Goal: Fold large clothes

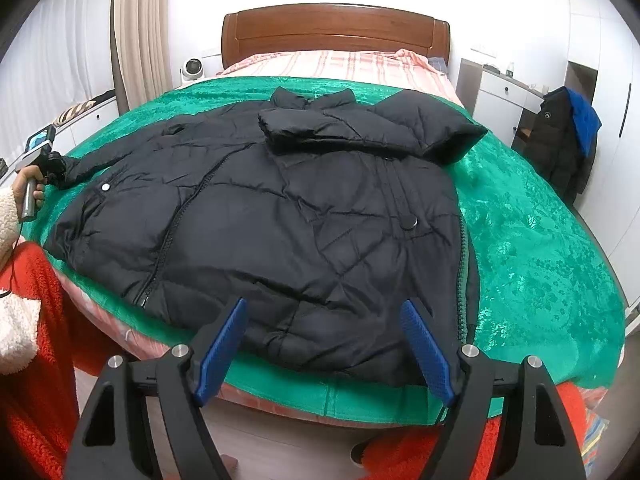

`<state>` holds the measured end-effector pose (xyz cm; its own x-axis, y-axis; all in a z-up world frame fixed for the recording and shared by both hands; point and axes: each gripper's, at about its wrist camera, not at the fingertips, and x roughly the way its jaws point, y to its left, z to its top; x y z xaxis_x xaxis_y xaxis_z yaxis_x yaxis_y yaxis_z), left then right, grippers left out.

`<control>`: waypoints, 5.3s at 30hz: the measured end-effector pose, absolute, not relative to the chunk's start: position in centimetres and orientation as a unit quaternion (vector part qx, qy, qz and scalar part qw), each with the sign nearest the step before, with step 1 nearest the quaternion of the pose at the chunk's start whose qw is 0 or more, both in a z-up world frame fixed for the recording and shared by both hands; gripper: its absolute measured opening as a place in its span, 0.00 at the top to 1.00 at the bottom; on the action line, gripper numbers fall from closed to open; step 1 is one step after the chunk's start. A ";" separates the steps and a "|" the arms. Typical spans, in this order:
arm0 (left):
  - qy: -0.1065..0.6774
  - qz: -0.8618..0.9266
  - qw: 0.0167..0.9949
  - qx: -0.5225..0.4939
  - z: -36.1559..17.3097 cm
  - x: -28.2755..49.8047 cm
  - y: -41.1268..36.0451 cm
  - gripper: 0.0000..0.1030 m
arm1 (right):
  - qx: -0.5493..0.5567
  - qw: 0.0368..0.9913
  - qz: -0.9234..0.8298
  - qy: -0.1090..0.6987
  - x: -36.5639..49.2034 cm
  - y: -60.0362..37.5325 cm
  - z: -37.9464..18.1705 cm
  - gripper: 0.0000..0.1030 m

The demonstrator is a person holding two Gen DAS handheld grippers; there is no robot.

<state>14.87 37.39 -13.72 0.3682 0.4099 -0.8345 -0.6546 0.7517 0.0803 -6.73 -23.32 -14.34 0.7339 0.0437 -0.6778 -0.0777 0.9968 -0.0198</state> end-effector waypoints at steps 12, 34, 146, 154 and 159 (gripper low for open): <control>0.366 0.234 0.893 -0.114 -6.1 8.3 30.6 0.07 | -0.021 0.928 0.039 0.369 -6.2 -23.2 -14.9 0.24; 0.436 0.085 0.893 -0.067 -11.8 10.5 15.1 0.03 | -0.020 0.929 0.041 0.366 -6.4 -23.2 -14.8 0.19; 0.216 0.162 0.963 0.002 2.4 3.0 7.9 0.00 | 0.048 0.957 -0.169 0.231 0.6 -34.5 -13.5 0.02; 0.255 0.118 0.960 0.009 1.7 3.2 5.9 0.00 | 0.047 0.957 -0.168 0.233 0.6 -34.4 -13.5 0.02; 0.270 0.104 0.957 0.011 1.5 3.3 5.2 0.00 | 0.045 0.957 -0.167 0.234 0.6 -34.4 -13.5 0.02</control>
